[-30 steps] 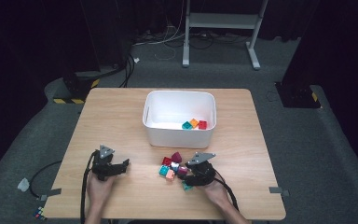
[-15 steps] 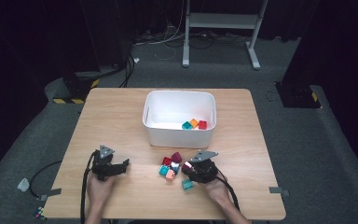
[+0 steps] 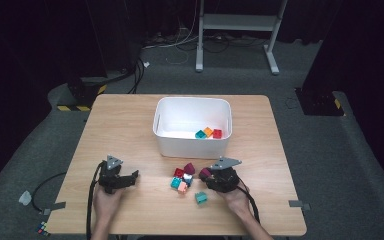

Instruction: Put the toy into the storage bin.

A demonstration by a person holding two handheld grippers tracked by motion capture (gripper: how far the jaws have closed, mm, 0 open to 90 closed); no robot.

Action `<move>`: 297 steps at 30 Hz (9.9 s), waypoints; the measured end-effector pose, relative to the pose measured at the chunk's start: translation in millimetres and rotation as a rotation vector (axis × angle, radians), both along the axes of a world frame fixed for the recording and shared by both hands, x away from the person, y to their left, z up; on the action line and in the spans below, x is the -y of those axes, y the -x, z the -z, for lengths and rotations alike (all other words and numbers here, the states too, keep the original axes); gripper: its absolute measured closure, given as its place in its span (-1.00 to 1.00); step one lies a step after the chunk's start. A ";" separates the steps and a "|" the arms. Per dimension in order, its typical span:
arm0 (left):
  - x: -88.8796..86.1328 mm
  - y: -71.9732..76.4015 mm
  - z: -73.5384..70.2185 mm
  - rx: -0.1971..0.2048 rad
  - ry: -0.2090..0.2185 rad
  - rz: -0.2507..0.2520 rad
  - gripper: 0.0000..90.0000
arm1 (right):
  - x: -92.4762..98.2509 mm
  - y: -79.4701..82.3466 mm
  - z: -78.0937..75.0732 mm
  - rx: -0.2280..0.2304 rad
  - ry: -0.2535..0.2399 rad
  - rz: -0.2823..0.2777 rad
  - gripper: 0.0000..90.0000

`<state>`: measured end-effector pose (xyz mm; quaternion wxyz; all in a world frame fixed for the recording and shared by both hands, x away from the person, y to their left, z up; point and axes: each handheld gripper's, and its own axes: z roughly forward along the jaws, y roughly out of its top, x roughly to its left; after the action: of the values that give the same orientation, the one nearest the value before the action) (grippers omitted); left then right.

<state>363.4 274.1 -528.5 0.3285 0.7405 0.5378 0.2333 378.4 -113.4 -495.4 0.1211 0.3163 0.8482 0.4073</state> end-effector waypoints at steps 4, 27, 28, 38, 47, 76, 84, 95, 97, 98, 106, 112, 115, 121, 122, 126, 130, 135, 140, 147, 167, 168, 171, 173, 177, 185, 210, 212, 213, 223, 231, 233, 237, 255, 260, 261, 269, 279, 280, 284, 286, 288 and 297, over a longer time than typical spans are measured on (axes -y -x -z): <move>0.0 0.0 0.0 0.000 0.000 0.000 -0.62 | 8.6 -2.8 -14.4 0.009 -0.028 0.019 0.41; -0.5 -0.1 -0.1 -0.001 0.002 -0.001 -0.62 | 35.6 -23.3 -95.4 0.057 -0.109 0.040 0.41; -0.5 -0.1 -0.1 -0.001 0.002 -0.001 -0.62 | 36.0 -24.5 -99.0 0.060 -0.113 0.039 0.41; -0.6 -0.2 -0.1 -0.001 0.002 0.000 -0.62 | 34.3 -33.4 -128.0 0.089 -0.117 0.036 0.41; -0.6 -0.2 -0.1 -0.001 0.002 0.000 -0.62 | 28.6 -45.7 -145.5 0.096 -0.123 0.029 0.41; -0.4 -0.2 -0.1 -0.001 -0.001 0.001 -0.63 | 11.8 -108.3 -169.6 0.059 -0.112 0.123 0.41; -0.4 -0.2 0.0 -0.001 0.000 0.001 -0.63 | 4.0 -123.5 -159.8 0.024 -0.089 0.149 0.41; -0.3 -0.2 0.0 -0.001 0.000 0.000 -0.63 | -12.3 -136.3 -148.8 0.014 -0.044 0.160 0.41; -0.3 -0.2 0.0 -0.001 0.000 0.000 -0.63 | -14.3 -138.3 -146.1 0.010 -0.039 0.164 0.40; -0.3 -0.2 0.0 -0.001 0.000 -0.001 -0.63 | -15.2 -139.5 -144.7 0.007 -0.034 0.164 0.40; -0.3 -0.2 0.0 -0.001 0.000 -0.001 -0.63 | -17.1 -146.3 -135.0 -0.009 -0.018 0.183 0.19; -0.3 -0.2 -0.1 -0.001 0.000 -0.001 -0.63 | -9.4 -140.7 -136.1 0.003 -0.037 0.189 0.09; -0.3 -0.2 -0.1 -0.001 0.000 -0.001 -0.63 | -4.1 -134.3 -138.7 0.020 -0.050 0.185 0.08; -0.3 -0.2 -0.1 -0.002 0.000 -0.001 -0.63 | 7.7 -123.4 -141.9 0.032 -0.084 0.182 0.05; -0.3 -0.2 -0.1 -0.001 0.000 -0.001 -0.63 | 9.1 -121.3 -142.1 0.031 -0.089 0.180 0.04; -0.3 -0.2 -0.1 -0.001 -0.001 -0.002 -0.63 | 15.3 -110.0 -142.8 0.058 -0.111 0.162 0.01; -0.2 -0.2 -0.1 -0.001 -0.001 -0.001 -0.63 | 21.0 -100.6 -141.6 0.059 -0.129 0.154 0.02; -0.3 -0.2 0.0 -0.001 0.000 -0.001 -0.63 | 25.4 -91.7 -138.9 0.058 -0.132 0.147 0.03; -0.3 -0.2 0.0 -0.001 0.000 -0.001 -0.63 | 29.7 -80.8 -134.5 0.076 -0.149 0.141 0.03; -0.2 -0.2 0.0 -0.001 0.000 -0.001 -0.63 | 37.7 -58.9 -124.4 0.101 -0.172 0.142 0.04; -0.3 -0.1 -0.1 -0.001 -0.001 -0.001 -0.63 | 41.3 -7.6 -77.4 0.101 -0.116 0.100 0.04; -0.2 -0.1 0.0 -0.001 -0.001 -0.001 -0.63 | 41.4 -5.0 -73.5 0.093 -0.118 0.099 0.04; -0.3 -0.1 -0.1 -0.002 -0.001 -0.001 -0.63 | 41.5 1.3 -62.3 0.066 -0.129 0.095 0.03; -0.3 -0.1 -0.1 -0.002 -0.002 -0.001 -0.63 | 40.0 6.3 -55.2 0.047 -0.130 0.089 0.03; -0.4 -0.1 -0.1 -0.002 -0.004 0.000 -0.63 | 32.7 20.5 -40.4 0.031 -0.105 0.054 0.01; -0.5 -0.1 -0.2 -0.003 -0.005 0.000 -0.63 | 19.7 44.2 -10.1 -0.030 -0.107 -0.007 -0.03; -0.1 -0.1 0.0 -0.002 0.001 -0.002 -0.63 | -7.6 51.4 25.7 -0.075 0.001 -0.052 0.04; -0.1 -0.1 0.0 -0.001 0.000 -0.003 -0.63 | -7.6 51.3 26.3 -0.070 0.005 -0.047 0.14; -0.1 -0.1 0.0 -0.001 0.000 -0.003 -0.63 | -7.7 51.4 26.6 -0.067 0.013 -0.044 0.17; -0.2 -0.1 0.0 -0.001 0.000 -0.003 -0.63 | -6.0 49.4 25.6 -0.037 0.031 -0.028 0.29; -0.1 -0.1 0.0 -0.001 0.001 -0.003 -0.63 | -5.2 48.0 24.8 -0.024 0.048 -0.017 0.30; -0.2 -0.1 0.0 -0.001 0.000 -0.002 -0.63 | -4.8 47.5 24.1 -0.025 0.048 -0.016 0.31; -0.2 -0.1 -0.1 -0.001 0.000 -0.002 -0.63 | -3.1 47.0 20.1 -0.017 0.050 -0.015 0.31; -0.2 -0.1 0.0 0.000 0.000 -0.003 -0.63 | 15.4 28.6 -25.1 0.041 -0.015 0.017 0.31; -0.3 -0.1 -0.1 -0.002 -0.001 -0.001 -0.63 | 20.3 19.9 -38.4 0.049 -0.043 0.027 0.31; -0.1 -0.1 0.0 -0.001 0.000 -0.003 -0.63 | 21.0 18.1 -41.0 0.047 -0.048 0.026 0.31; -0.2 -0.2 0.0 -0.001 0.000 -0.003 -0.63 | 26.6 3.1 -69.2 0.031 -0.096 0.030 0.31; -0.3 -0.2 0.0 -0.001 0.001 -0.002 -0.63 | 30.0 -16.5 -103.2 0.036 -0.127 0.034 0.31; -0.3 -0.2 0.0 -0.001 0.001 -0.002 -0.63 | 30.4 -18.2 -105.5 0.034 -0.133 0.035 0.31; -0.3 -0.2 0.0 -0.001 0.002 -0.002 -0.63 | 29.9 -24.4 -115.1 0.023 -0.143 0.037 0.31; -0.4 -0.2 -0.1 -0.001 0.001 -0.001 -0.63 | 28.4 -26.5 -120.6 0.026 -0.142 0.034 0.31; -0.4 -0.2 -0.1 -0.001 0.001 -0.001 -0.63 | 26.7 -28.7 -125.9 0.031 -0.142 0.033 0.31; -0.5 -0.2 -0.1 -0.001 0.001 0.000 -0.63 | 19.4 -49.1 -145.8 0.024 -0.154 0.043 0.31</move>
<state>363.6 274.6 -528.4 0.3286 0.7404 0.5383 0.2325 427.5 -132.8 -349.6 0.1155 0.3378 0.8059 0.4724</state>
